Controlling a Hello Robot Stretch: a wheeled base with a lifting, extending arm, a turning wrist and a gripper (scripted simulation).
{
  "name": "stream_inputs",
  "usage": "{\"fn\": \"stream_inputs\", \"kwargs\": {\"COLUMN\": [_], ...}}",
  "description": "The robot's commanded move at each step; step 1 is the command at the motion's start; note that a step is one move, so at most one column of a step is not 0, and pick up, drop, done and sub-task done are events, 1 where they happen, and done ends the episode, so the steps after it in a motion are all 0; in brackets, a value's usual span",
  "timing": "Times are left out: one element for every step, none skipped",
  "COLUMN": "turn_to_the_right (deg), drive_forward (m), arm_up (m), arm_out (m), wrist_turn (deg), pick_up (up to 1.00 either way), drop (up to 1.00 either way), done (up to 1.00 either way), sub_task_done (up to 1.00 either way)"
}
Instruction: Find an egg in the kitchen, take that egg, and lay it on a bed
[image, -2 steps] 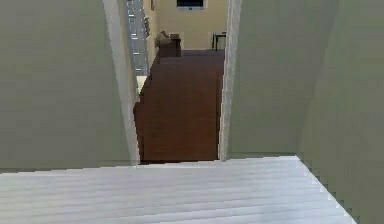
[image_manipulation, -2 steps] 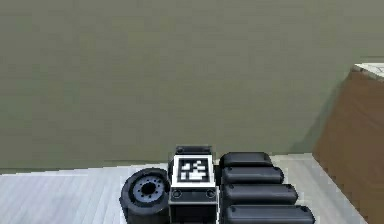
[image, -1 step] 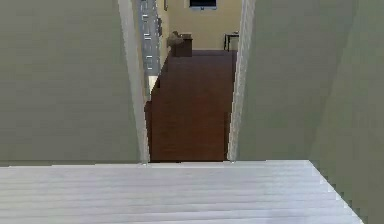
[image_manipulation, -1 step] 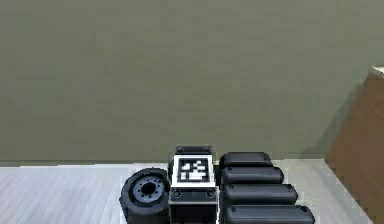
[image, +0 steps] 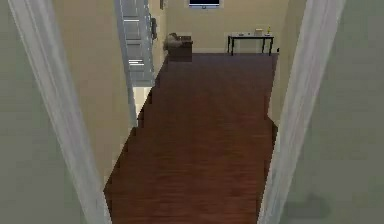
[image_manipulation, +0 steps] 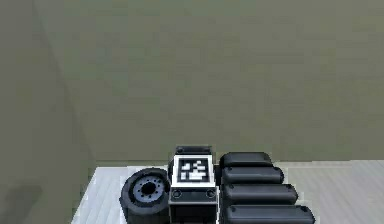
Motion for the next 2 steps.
{"fn": "stream_inputs", "kwargs": {"turn_to_the_right": [0.0,-12.0], "drive_forward": [1.0,0.0], "arm_up": [0.0,0.0], "arm_out": [0.0,0.0], "wrist_turn": [0.0,0.0], "pick_up": [0.0,0.0], "drop": [0.0,0.0], "done": [0.0,0.0], "sub_task_done": [0.0,0.0]}}
